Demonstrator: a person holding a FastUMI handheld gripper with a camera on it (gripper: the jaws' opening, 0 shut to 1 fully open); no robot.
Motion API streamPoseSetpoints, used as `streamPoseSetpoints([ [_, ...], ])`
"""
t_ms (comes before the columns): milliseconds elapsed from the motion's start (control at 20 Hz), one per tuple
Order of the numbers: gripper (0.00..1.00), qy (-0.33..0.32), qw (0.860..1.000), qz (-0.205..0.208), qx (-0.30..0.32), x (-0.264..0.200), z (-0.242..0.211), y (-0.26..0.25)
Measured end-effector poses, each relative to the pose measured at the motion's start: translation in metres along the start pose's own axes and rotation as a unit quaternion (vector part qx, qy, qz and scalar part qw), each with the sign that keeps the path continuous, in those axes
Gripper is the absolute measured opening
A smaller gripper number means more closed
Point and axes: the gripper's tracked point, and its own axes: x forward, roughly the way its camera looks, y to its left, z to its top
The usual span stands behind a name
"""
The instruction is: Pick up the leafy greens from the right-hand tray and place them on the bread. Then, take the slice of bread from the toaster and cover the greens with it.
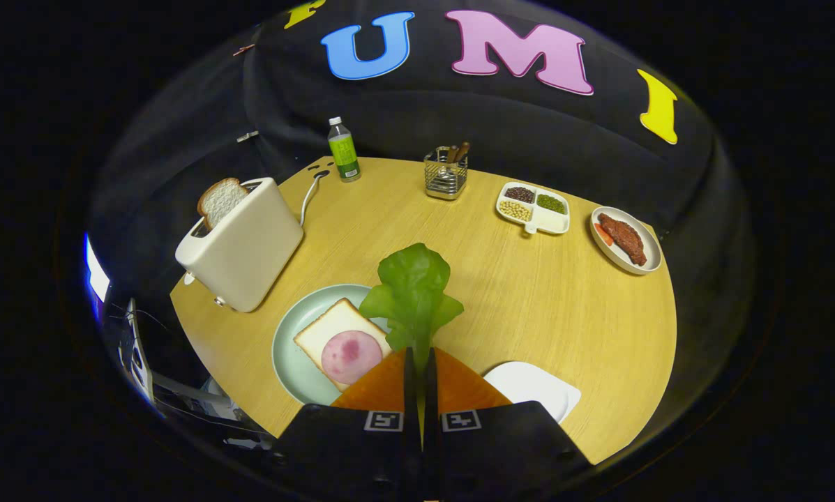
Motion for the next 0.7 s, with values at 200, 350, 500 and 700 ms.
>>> streamPoseSetpoints([
  [200, 0.06, 0.017, 1.0, 0.026, -0.001, 0.013, 0.0, 0.038],
  [350, 0.06, 0.031, 0.999, 0.039, -0.006, 0.027, -0.003, 0.06],
  [500, 0.06, 0.049, 0.998, 0.042, -0.013, 0.039, -0.01, 0.076],
  [700, 0.08, 0.064, 0.997, 0.037, -0.024, 0.051, -0.018, 0.085],
])
